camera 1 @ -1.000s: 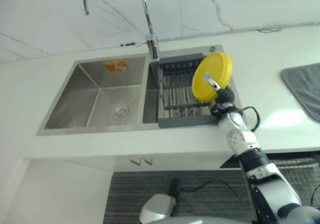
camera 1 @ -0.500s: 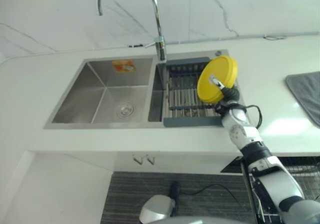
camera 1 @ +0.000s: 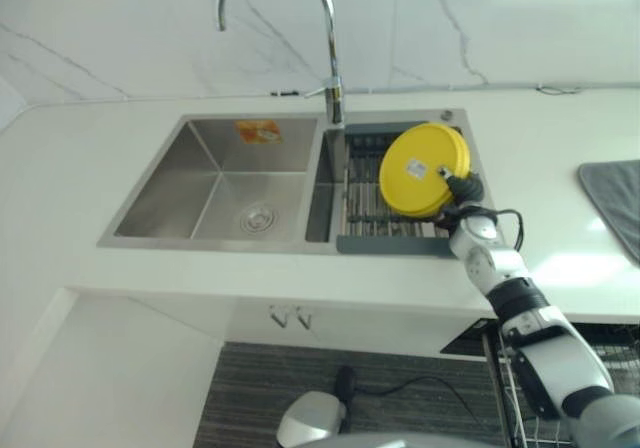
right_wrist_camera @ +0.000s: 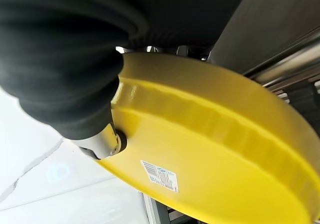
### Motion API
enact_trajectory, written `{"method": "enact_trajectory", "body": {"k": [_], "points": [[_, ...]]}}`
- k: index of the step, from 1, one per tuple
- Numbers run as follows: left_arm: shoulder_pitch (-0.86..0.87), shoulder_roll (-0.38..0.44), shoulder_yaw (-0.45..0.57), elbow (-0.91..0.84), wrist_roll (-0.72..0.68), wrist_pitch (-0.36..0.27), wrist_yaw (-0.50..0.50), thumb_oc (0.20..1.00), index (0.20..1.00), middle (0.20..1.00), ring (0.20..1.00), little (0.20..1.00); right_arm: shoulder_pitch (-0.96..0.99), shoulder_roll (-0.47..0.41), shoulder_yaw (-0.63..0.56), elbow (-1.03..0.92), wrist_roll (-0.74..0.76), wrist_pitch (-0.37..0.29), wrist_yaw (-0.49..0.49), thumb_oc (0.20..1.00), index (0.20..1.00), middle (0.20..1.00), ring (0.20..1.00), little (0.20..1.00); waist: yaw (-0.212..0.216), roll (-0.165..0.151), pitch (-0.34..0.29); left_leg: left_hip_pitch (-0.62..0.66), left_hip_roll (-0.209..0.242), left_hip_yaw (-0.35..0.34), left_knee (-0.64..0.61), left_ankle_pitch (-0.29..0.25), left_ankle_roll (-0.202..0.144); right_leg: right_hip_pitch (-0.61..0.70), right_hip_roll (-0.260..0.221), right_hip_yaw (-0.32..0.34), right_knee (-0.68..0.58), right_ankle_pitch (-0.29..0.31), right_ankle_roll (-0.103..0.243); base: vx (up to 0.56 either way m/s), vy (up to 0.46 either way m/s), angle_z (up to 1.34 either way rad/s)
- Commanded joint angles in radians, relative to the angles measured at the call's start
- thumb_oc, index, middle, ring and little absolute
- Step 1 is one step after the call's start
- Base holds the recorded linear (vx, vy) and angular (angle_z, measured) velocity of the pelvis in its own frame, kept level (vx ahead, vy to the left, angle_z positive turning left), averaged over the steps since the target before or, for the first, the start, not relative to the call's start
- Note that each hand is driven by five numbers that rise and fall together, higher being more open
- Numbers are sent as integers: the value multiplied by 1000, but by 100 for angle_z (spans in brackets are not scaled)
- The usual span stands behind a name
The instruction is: Place the dishes in the dishwasher.
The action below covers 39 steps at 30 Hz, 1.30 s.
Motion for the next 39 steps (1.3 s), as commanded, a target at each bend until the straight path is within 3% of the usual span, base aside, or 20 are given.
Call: {"method": "enact_trajectory", "body": {"k": [1,5,13,21,26,31,34,39], "points": [[-41,21,-90,49,38,13,2,1000,1000,1000,1000,1000,-88,-31,3,26,0,-89,-33,200,200,200,200,200,55,45,-38,93,63,44,0,-83,-36,-106,-39,27,51,-2,44,-33,-1,6],[-41,17,-93,46,39,12,5,1000,1000,1000,1000,1000,-81,-25,-1,8,19,-122,-35,200,200,200,200,200,55,42,-40,96,64,48,0,-85,-35,-105,-39,27,50,0,44,-10,-3,2],[-43,10,-100,45,27,2,18,1000,1000,1000,1000,1000,-59,13,-26,-148,55,-334,-115,200,200,200,200,200,45,37,-50,113,77,66,0,-93,-38,-97,-27,25,36,3,41,-39,-36,-2],[-47,1,-85,52,48,-6,17,1000,1000,1000,1000,1000,-35,32,-27,-375,-16,-416,-181,200,200,200,200,200,13,19,-66,148,98,105,0,-125,-45,-83,-12,43,26,-14,43,-29,-67,-7],[-50,-12,-75,59,64,-17,26,1000,1000,1000,1000,1000,18,24,-46,-588,9,-482,-212,200,200,200,200,200,-45,3,-74,161,118,186,0,-122,-44,-101,8,58,6,7,26,-143,-131,-31],[-65,-30,-68,74,57,-34,35,1000,1000,1000,1000,1000,102,-12,-106,-777,76,-499,-221,200,200,200,200,200,-117,-9,-86,185,132,253,0,-134,-48,-124,32,104,-26,23,25,-101,-118,-33],[-67,-39,-64,79,53,-55,42,1000,1000,1000,1000,1000,172,-34,-155,-857,135,-493,-198,200,200,200,200,200,-165,-16,-87,207,136,292,9,-145,-46,-140,46,140,-32,28,20,-111,-159,-52],[-89,-44,-63,82,72,-19,83,1000,1000,1000,1000,1000,282,-60,-235,-911,216,-514,-131,200,200,200,200,200,-241,-25,-80,228,146,348,37,-155,-42,-159,71,195,-34,32,9,-95,-146,-64]]}}
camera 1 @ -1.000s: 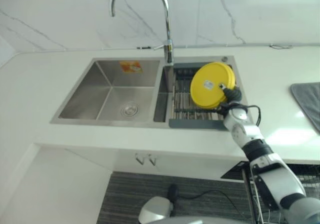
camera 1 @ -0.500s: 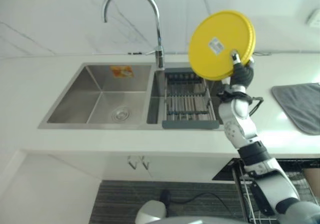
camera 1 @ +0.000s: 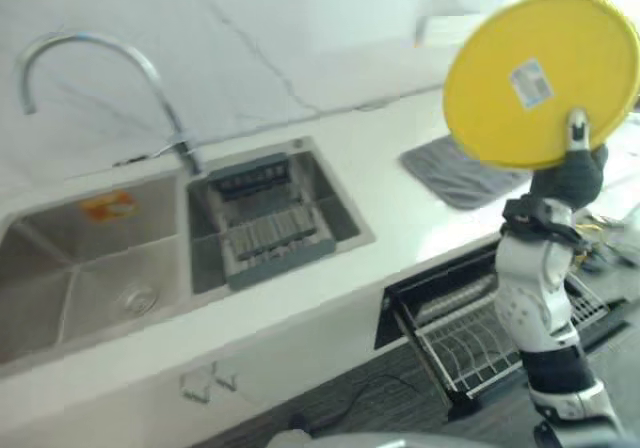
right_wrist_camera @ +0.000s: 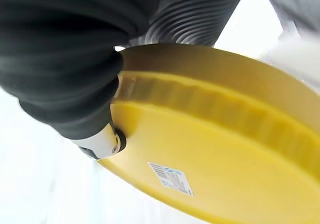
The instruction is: Place the dishes in the dishwasher.
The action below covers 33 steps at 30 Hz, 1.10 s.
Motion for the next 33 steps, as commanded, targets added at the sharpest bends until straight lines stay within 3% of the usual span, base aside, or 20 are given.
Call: {"method": "enact_trajectory", "body": {"k": [1,11,14,20,33], "points": [[-120,4,-67,77,37,26,54,1000,1000,1000,1000,1000,-86,-48,-94,-69,20,-73,98,200,200,200,200,200,9,8,25,128,-2,66,38,-168,11,-87,-10,-38,22,31,-21,-73,-154,-62],[-139,1,-53,91,45,42,46,1000,1000,1000,1000,1000,83,-50,-183,-47,131,-56,222,200,200,200,200,200,-83,2,21,140,8,124,50,-168,-3,-98,28,20,-3,39,-36,-38,-94,-34],[-140,2,-50,93,31,43,50,1000,1000,1000,1000,1000,120,-20,-162,-3,154,-17,263,200,200,200,200,200,-99,5,25,137,10,128,62,-170,-8,-99,33,31,-8,41,-40,-18,-69,-20],[-127,11,-38,72,9,53,52,1000,1000,1000,1000,1000,165,32,-61,176,71,-17,301,200,200,200,200,200,-91,20,43,119,1,92,71,-171,-8,-103,28,31,-7,39,-37,0,-3,-3],[-103,12,-48,30,-18,46,35,1000,1000,1000,1000,1000,101,88,19,496,7,-86,209,200,200,200,200,200,-32,77,94,73,-33,-6,79,-166,-7,-115,-5,21,21,27,-30,15,28,6]]}}
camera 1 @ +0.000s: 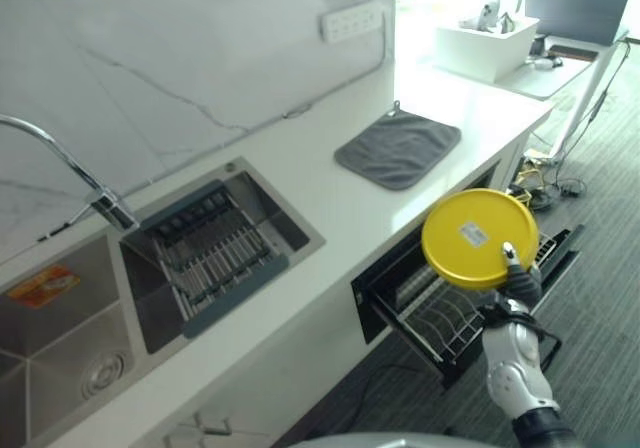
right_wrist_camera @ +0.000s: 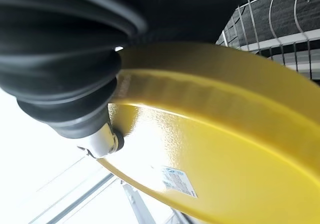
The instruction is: Place the dishes in the dishwasher.
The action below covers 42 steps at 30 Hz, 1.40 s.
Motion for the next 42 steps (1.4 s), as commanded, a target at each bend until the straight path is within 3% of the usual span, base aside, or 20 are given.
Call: {"method": "enact_trajectory", "body": {"k": [1,7,13,16,17,18,20,22,24,28,33,36,38,41,42], "points": [[-95,26,-14,42,-32,-8,2,1000,1000,1000,1000,1000,-145,15,-32,-25,-24,-75,-8,200,200,200,200,200,32,-8,66,48,-35,-114,81,-127,22,-45,-2,-99,66,-26,-32,39,18,9],[-94,20,-43,37,-34,-9,-6,1000,1000,1000,1000,1000,-216,-13,-59,164,-1,-80,-7,200,200,200,200,200,60,8,79,37,-43,-142,90,-126,18,-37,-3,-98,66,-31,-37,57,15,3],[-106,26,-60,28,-23,1,-34,1000,1000,1000,1000,1000,-311,-87,-81,303,-3,-7,20,200,200,200,200,200,86,37,97,-1,-59,-175,107,-116,12,-54,-12,-94,71,-30,-42,29,43,5],[-144,43,-71,18,-42,5,-62,1000,1000,1000,1000,1000,-440,-149,-53,381,-154,111,-24,200,200,200,200,200,98,45,135,-36,-65,-195,118,-109,9,-86,-18,-88,83,-26,-45,-131,-7,3],[-177,68,-69,9,-42,5,-76,1000,1000,1000,1000,1000,-536,-229,14,450,-403,216,-64,200,200,200,200,200,108,40,175,-69,-65,-210,124,-102,6,-119,-21,-84,93,-21,-42,-226,-59,-2],[-183,74,-68,3,-46,4,-73,1000,1000,1000,1000,1000,-559,-251,43,468,-449,250,-61,200,200,200,200,200,113,38,185,-78,-64,-214,128,-101,5,-127,-22,-85,97,-20,-42,-226,-64,2],[-196,90,-55,-4,-59,5,-72,1000,1000,1000,1000,1000,-587,-282,80,515,-400,286,-38,200,200,200,200,200,120,32,202,-96,-60,-219,136,-97,4,-146,-26,-86,109,-19,-42,-89,-34,2],[-211,100,-54,-6,-59,9,-79,1000,1000,1000,1000,1000,-604,-294,91,552,-425,287,-23,200,200,200,200,200,124,33,217,-104,-56,-222,139,-98,4,-155,-28,-87,117,-21,-41,-145,-34,-1],[-240,126,-54,-11,-67,6,-86,1000,1000,1000,1000,1000,-674,-366,180,595,-627,308,14,200,200,200,200,200,132,31,249,-131,-51,-228,145,-91,3,-185,-31,-90,133,-18,-38,-205,-41,1],[-245,144,-48,-23,-62,4,-90,1000,1000,1000,1000,1000,-693,-405,239,592,-767,328,30,200,200,200,200,200,136,21,261,-143,-46,-230,152,-91,2,-199,-34,-91,143,-16,-34,-61,-35,0],[-275,178,-46,-34,-63,10,-93,1000,1000,1000,1000,1000,-741,-470,384,601,-1021,303,54,200,200,200,200,200,144,-3,275,-158,-35,-231,164,-93,2,-212,-36,-96,154,-14,-29,-64,-72,3],[-293,201,-53,-41,-64,13,-98,1000,1000,1000,1000,1000,-786,-502,472,596,-1135,259,45,200,200,200,200,200,154,-12,284,-170,-30,-234,170,-92,2,-221,-36,-100,158,-12,-25,-70,-85,7],[-324,214,-69,-39,-57,12,-103,1000,1000,1000,1000,1000,-845,-499,578,602,-1263,232,-39,200,200,200,200,200,166,-18,297,-185,-23,-238,172,-90,1,-239,-34,-104,164,-10,-17,-126,-85,-1],[-337,217,-77,-36,-61,7,-104,1000,1000,1000,1000,1000,-856,-482,609,616,-1281,230,-42,200,200,200,200,200,171,-17,302,-191,-21,-241,173,-91,2,-246,-36,-105,167,-10,-15,-66,-29,-2],[-347,219,-81,-32,-66,7,-104,1000,1000,1000,1000,1000,-862,-477,623,631,-1309,232,-97,200,200,200,200,200,174,-17,306,-195,-20,-242,175,-92,4,-251,-38,-106,170,-9,-14,-49,-14,2]]}}
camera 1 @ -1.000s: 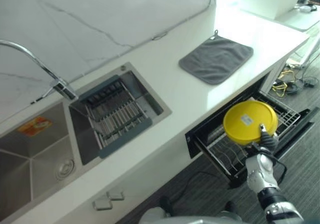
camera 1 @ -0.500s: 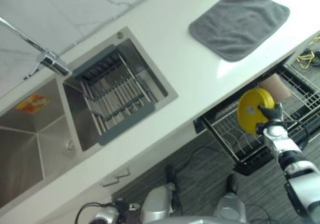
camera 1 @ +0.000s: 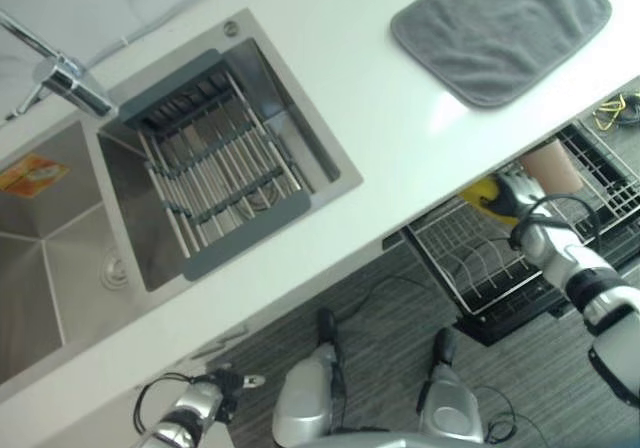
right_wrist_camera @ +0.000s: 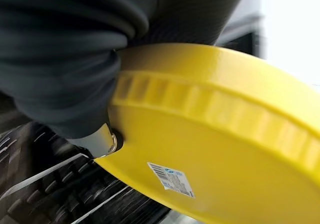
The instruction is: Place the dishes in the dishwasher.
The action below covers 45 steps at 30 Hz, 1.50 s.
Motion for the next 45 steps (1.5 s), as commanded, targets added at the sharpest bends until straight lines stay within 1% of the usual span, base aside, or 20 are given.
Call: {"method": "enact_trajectory", "body": {"k": [1,2,3,5,6,9,11,14,21,25,26,34,35,36,39,40,41,42,44,45], "points": [[-23,33,-42,45,-14,6,6,1000,1000,1000,1000,1000,-118,-23,1,8,-58,-33,-159,200,200,200,200,200,47,-8,-20,-34,1,-50,150,-111,-21,-128,-27,-73,156,-42,-15,-84,-6,3],[-29,29,-44,51,-22,-2,13,1000,1000,1000,1000,1000,-123,-23,-12,12,-99,-16,-347,200,200,200,200,200,47,-4,-16,-46,1,-46,152,-111,-20,-144,-33,-74,163,-39,-10,-68,5,1],[-29,28,-45,52,-24,-3,14,1000,1000,1000,1000,1000,-125,-22,-14,10,-108,-14,-360,200,200,200,200,200,47,-3,-15,-46,1,-45,152,-111,-20,-146,-33,-74,164,-39,-10,-78,22,-1],[-32,17,-48,60,-25,-9,19,1000,1000,1000,1000,1000,-126,-13,-20,6,-146,2,-442,200,200,200,200,200,47,3,-10,-54,-2,-44,150,-111,-19,-157,-37,-72,167,-37,-6,-45,27,-2],[-36,9,-56,68,-25,-16,24,1000,1000,1000,1000,1000,-137,-1,-24,12,-165,43,-557,200,200,200,200,200,48,9,-6,-60,-8,-45,149,-112,-17,-166,-42,-71,170,-35,-3,-31,22,-1],[-38,3,-63,73,-31,-22,29,1000,1000,1000,1000,1000,-147,13,-27,15,-181,95,-637,200,200,200,200,200,50,16,-4,-66,-13,-45,151,-115,-15,-176,-47,-69,175,-35,-1,-7,9,-1],[-39,-5,-67,74,-37,-25,32,1000,1000,1000,1000,1000,-151,25,-32,17,-180,157,-731,200,200,200,200,200,51,26,1,-74,-17,-42,152,-115,-13,-189,-55,-68,183,-35,1,-14,45,0],[-40,-10,-71,75,-38,-31,35,1000,1000,1000,1000,1000,-155,31,-43,13,-184,180,-798,200,200,200,200,200,53,39,10,-89,-18,-40,149,-110,-12,-210,-60,-66,206,-43,2,-31,45,-5],[-51,-11,-81,68,-53,-36,36,1000,1000,1000,1000,1000,-152,18,-31,-18,-225,211,-892,200,200,200,200,200,52,63,36,-125,-26,-48,150,-93,-9,-254,-59,-54,272,-77,-6,-36,38,-11],[-68,-9,-86,57,-44,-41,34,1000,1000,1000,1000,1000,-184,2,15,-27,-333,296,-936,200,200,200,200,200,60,81,55,-151,-37,-49,145,-80,-8,-283,-63,-53,293,-82,-5,-60,1,1],[-73,-3,-99,54,-46,-49,31,1000,1000,1000,1000,1000,-215,-3,41,-22,-272,302,-962,200,200,200,200,200,65,90,66,-169,-38,-52,145,-71,-9,-302,-61,-53,310,-87,-6,-87,-20,2],[-83,-7,-129,36,-61,-79,24,1000,1000,1000,1000,1000,-302,4,85,7,-293,292,-955,200,200,200,200,200,80,136,94,-197,-52,-51,127,-42,-14,-330,-66,-60,328,-90,-11,-71,40,0],[-83,-6,-130,36,-62,-78,24,1000,1000,1000,1000,1000,-304,4,86,10,-293,290,-952,200,200,200,200,200,80,135,93,-184,-56,-59,124,-60,-21,-322,-69,-51,336,-114,1,-33,70,1],[-89,-8,-132,37,-65,-82,23,1000,1000,1000,1000,1000,-322,5,94,23,-279,287,-950,200,200,200,200,200,80,141,93,-188,-56,-55,116,-53,-23,-330,-72,-51,343,-116,1,-42,65,1],[-101,-10,-143,27,-75,-75,29,1000,1000,1000,1000,1000,-353,0,89,44,-249,289,-963,200,200,200,200,200,82,151,94,-211,-63,-62,107,-39,-22,-357,-68,-41,350,-111,3,-135,48,8],[-107,-11,-153,22,-79,-67,29,1000,1000,1000,1000,1000,-364,-3,88,44,-246,291,-973,200,200,200,200,200,83,159,94,-243,-62,-65,112,-17,-13,-383,-60,-41,351,-88,-11,-102,19,16],[-107,-12,-154,22,-79,-67,30,1000,1000,1000,1000,1000,-365,-2,87,44,-248,291,-973,200,200,200,200,200,83,159,94,-244,-62,-66,112,-17,-13,-384,-60,-40,352,-88,-11,-119,24,7],[-105,-10,-161,12,-70,-61,20,1000,1000,1000,1000,1000,-379,3,84,51,-277,348,-978,200,200,200,200,200,86,169,94,-256,-67,-70,112,-15,-13,-399,-58,-33,354,-87,-8,-37,11,5],[-101,-11,-162,11,-70,-63,27,1000,1000,1000,1000,1000,-390,-4,90,62,-260,363,-1020,200,200,200,200,200,91,170,94,-268,-65,-69,102,-8,-13,-413,-61,-35,353,-83,-5,-15,16,-4],[-96,-11,-166,13,-70,-67,28,1000,1000,1000,1000,1000,-391,-3,92,66,-254,371,-1038,200,200,200,200,200,91,170,94,-253,-70,-77,97,-25,-19,-406,-65,-26,365,-108,8,36,23,-3]]}}
